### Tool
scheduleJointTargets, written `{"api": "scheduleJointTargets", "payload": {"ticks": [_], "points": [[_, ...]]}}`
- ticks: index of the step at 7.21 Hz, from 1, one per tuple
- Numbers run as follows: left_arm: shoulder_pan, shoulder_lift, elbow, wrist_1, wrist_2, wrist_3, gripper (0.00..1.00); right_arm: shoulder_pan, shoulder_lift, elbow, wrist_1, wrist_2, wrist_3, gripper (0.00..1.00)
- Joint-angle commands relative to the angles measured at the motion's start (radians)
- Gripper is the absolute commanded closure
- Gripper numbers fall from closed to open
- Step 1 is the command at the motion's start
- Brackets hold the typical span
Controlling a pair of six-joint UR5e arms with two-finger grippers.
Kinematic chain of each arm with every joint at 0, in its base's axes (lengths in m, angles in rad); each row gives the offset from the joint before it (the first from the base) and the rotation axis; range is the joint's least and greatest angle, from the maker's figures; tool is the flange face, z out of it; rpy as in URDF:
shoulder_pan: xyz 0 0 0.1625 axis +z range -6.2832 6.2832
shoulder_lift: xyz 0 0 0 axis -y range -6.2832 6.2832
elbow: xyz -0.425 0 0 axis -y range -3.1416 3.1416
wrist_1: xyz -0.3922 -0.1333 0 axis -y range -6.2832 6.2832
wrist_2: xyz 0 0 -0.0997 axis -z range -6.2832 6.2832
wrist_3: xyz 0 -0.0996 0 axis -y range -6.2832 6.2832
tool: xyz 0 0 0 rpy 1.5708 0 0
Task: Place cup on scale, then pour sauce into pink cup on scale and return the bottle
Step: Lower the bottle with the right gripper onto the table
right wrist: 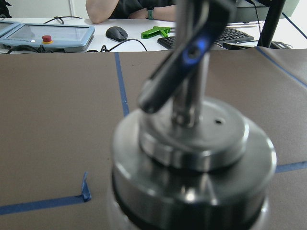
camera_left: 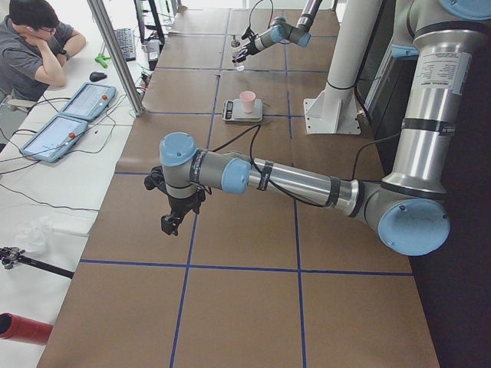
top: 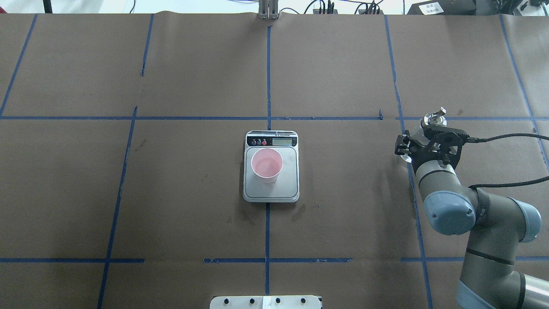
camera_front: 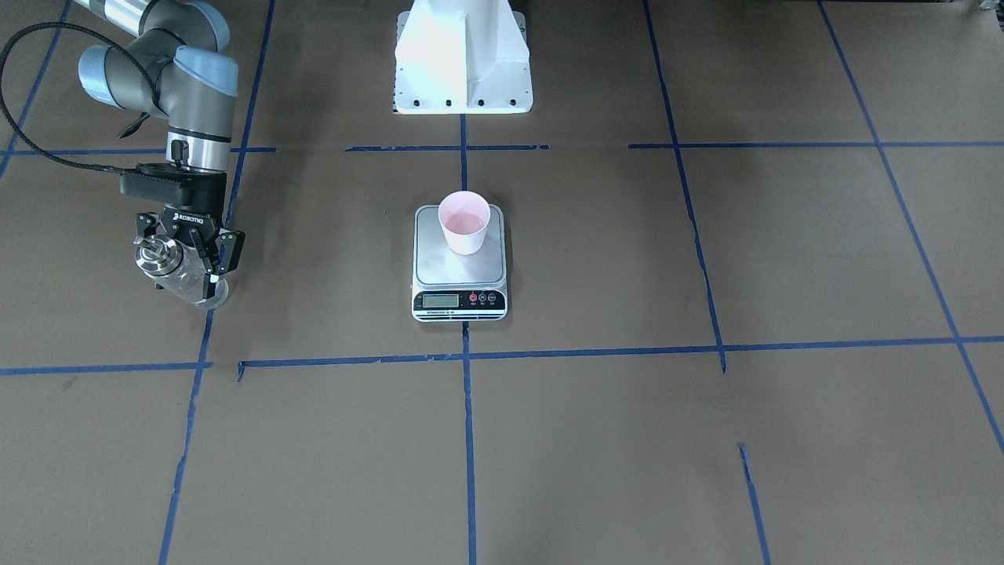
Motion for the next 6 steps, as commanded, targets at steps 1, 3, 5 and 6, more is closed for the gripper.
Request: {"api": "scheduleJointTargets", "payload": {"ticks": [1,3,5,6], "points": [[-0.002,0.001,0.000,0.000,0.000,0.000,0.00,-0.001,0.002,0.002,0.004,0.001,0.002,0.13],[-0.002,0.001,0.000,0.000,0.000,0.000,0.00,-0.001,0.005,0.011,0.007,0.013,0.003,0.01],[0.000,0.001,0.000,0.000,0.000,0.000,0.00,0.001,0.002,0.034,0.007,0.032,0.005,0.00],[0.000,0.001,0.000,0.000,0.000,0.000,0.00,0.001,-0.001,0.078,0.004,0.087,0.005,0.00]]}}
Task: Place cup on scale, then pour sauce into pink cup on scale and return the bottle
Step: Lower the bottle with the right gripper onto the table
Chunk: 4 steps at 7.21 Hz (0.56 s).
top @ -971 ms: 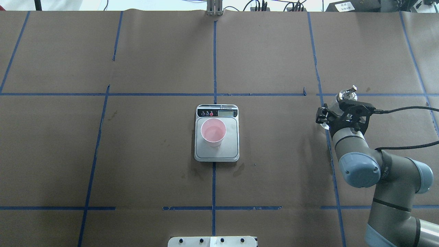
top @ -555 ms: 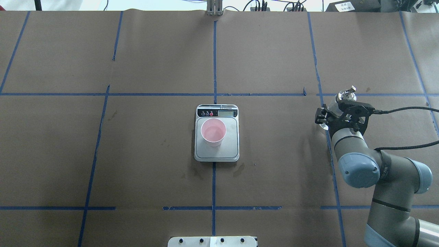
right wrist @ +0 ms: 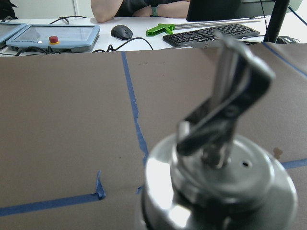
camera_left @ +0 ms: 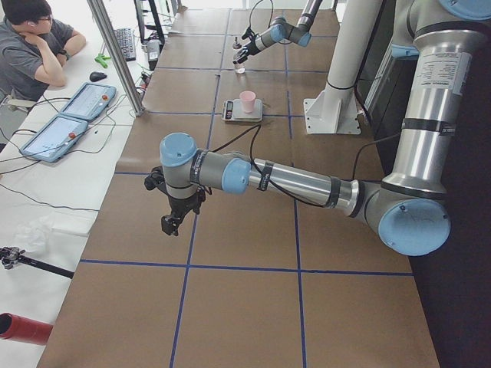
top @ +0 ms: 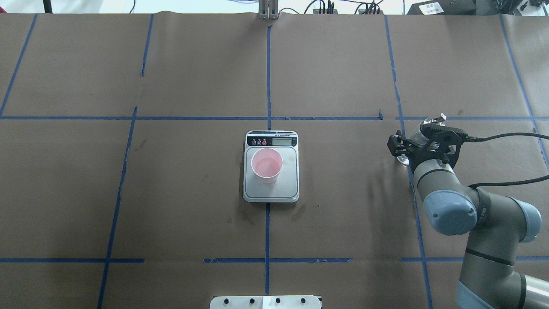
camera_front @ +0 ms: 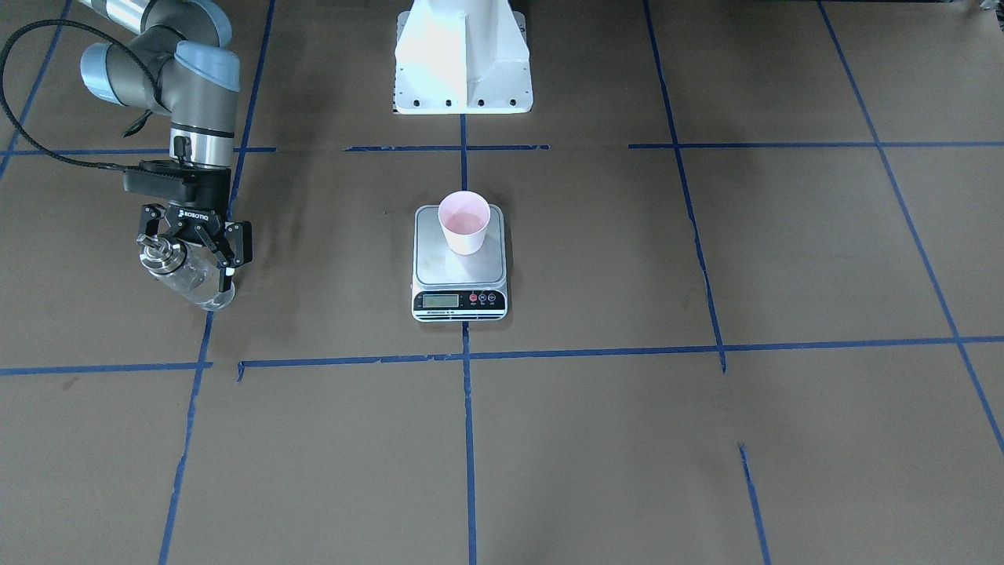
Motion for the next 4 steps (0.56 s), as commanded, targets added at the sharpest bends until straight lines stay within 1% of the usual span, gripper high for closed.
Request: {"api": "scheduleJointTargets", "payload": {"ticks": [1,3,4], "points": [[0.000,0.000,0.000,-0.002,0.000,0.000,0.00,0.004,-0.008,0.071,-0.013,0.099,0.000,0.00],[0.000,-0.002,0.000,-0.003,0.000,0.000,0.00,0.004,-0.068,0.084,-0.015,0.136,-0.006,0.00],[0.000,-0.002,0.000,-0.003,0.000,0.000,0.00,0.004,-0.091,0.086,-0.015,0.139,-0.006,0.00]]}}
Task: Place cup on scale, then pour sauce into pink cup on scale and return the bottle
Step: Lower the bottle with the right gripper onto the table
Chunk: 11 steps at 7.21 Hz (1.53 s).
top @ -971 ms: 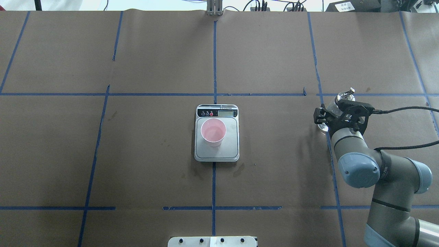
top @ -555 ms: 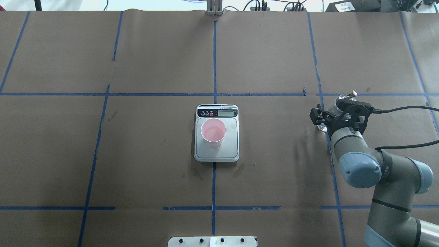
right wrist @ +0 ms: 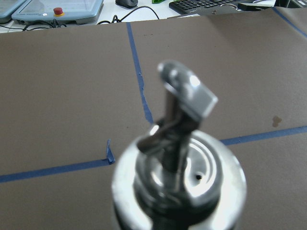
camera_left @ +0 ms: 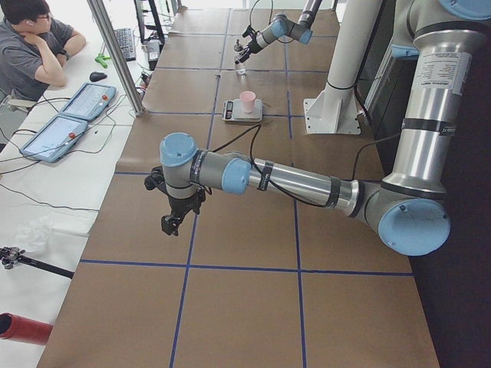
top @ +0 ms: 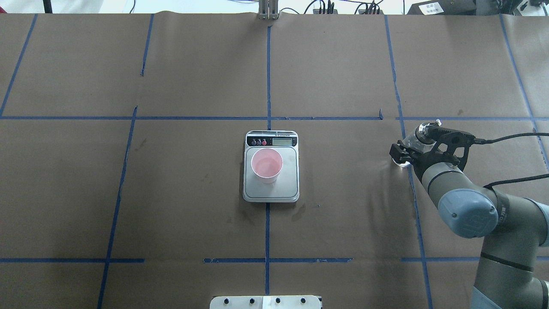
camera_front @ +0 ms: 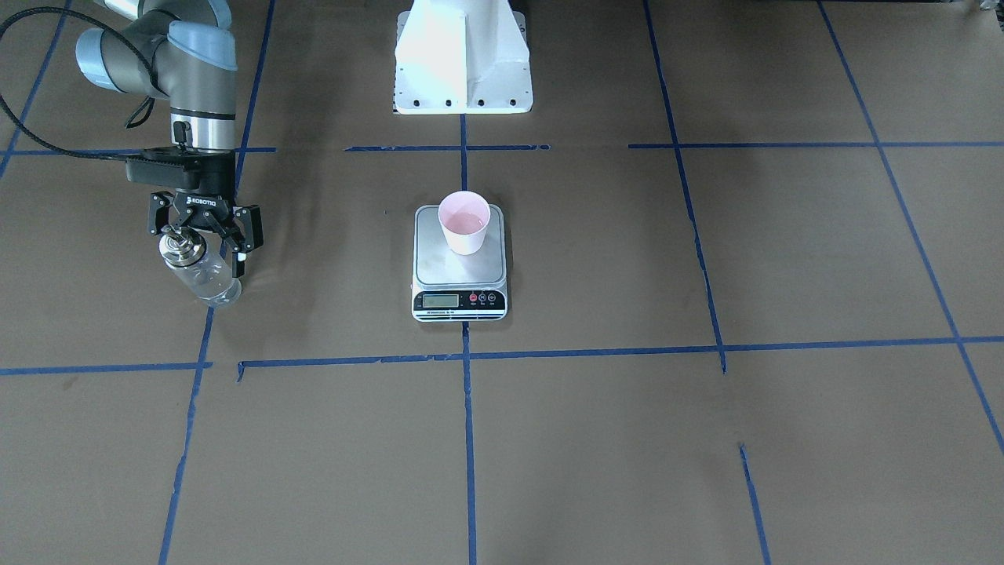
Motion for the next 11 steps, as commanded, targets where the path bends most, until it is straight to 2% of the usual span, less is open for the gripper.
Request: {"api": "scheduleJointTargets", "payload": {"ticks": [1,2,3,5,6,7,9,10,11], "points": [[0.000,0.000,0.000,-0.001,0.000,0.000,0.00,0.000,-0.037,0.009,-0.004,0.031,-0.004,0.00],[0.000,0.000,-0.002,-0.001,0.000,0.000,0.00,0.000,-0.038,0.062,-0.086,0.086,-0.012,0.00],[0.000,0.000,-0.002,-0.001,0.000,0.000,0.00,-0.003,-0.025,0.145,-0.216,0.125,-0.012,0.00],[0.000,-0.002,-0.002,-0.002,0.000,0.000,0.00,-0.004,-0.023,0.185,-0.251,0.146,-0.012,0.00],[0.000,-0.002,-0.002,-0.002,0.000,0.000,0.00,-0.004,-0.023,0.204,-0.252,0.189,-0.013,0.00],[0.000,-0.002,-0.002,-0.002,0.000,0.000,0.00,0.002,-0.025,0.225,-0.258,0.265,-0.018,0.00],[0.000,-0.002,-0.002,-0.002,0.000,0.000,0.00,0.006,0.003,0.298,-0.466,0.385,-0.114,0.00],[0.000,-0.002,-0.005,-0.001,0.000,0.000,0.00,0.031,0.015,0.338,-0.544,0.460,-0.159,0.00],[0.000,-0.002,-0.006,-0.001,0.000,0.000,0.00,0.114,0.027,0.352,-0.560,0.569,-0.268,0.00]]}}
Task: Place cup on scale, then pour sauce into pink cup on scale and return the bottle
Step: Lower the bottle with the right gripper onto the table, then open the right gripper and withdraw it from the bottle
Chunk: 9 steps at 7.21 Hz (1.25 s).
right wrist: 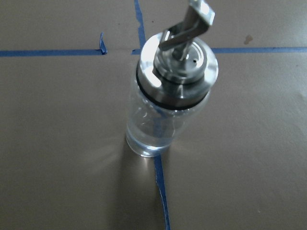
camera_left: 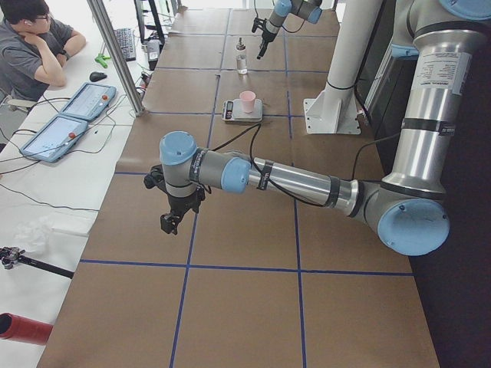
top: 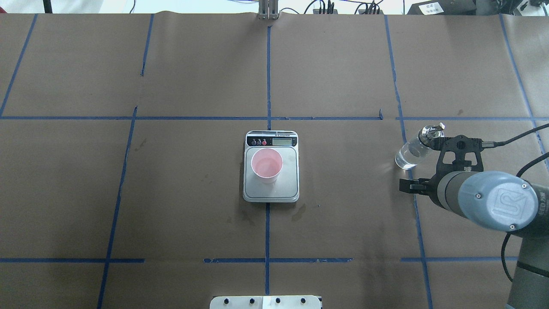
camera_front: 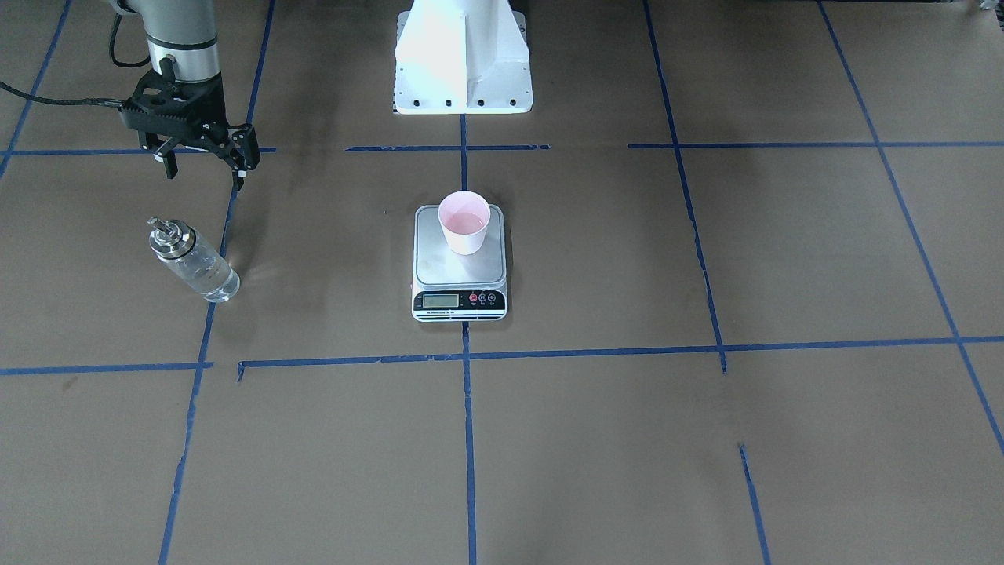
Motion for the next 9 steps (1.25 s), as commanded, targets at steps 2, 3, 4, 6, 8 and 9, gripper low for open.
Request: {"api": "scheduleJointTargets", "payload": {"ticks": [2,3,4,6,8,9], "points": [[0.000,0.000,-0.002,-0.001,0.000,0.000,0.00,0.266,0.003,0.032,-0.055,0.383,-0.393,0.00],[0.000,0.000,-0.002,-0.001,0.000,0.000,0.00,0.360,0.000,0.023,-0.057,0.469,-0.505,0.00],[-0.002,0.002,-0.002,-0.001,0.000,0.000,0.00,0.490,0.003,-0.017,-0.061,0.582,-0.640,0.00],[-0.002,0.002,0.001,-0.001,0.000,0.000,0.00,0.723,0.000,-0.157,-0.063,0.739,-0.991,0.00],[0.000,0.003,-0.001,-0.001,0.000,0.002,0.00,0.910,-0.002,-0.317,-0.054,0.825,-1.295,0.00],[0.000,0.003,0.002,-0.001,0.000,0.000,0.00,0.980,0.000,-0.394,-0.052,0.843,-1.433,0.00]]}}
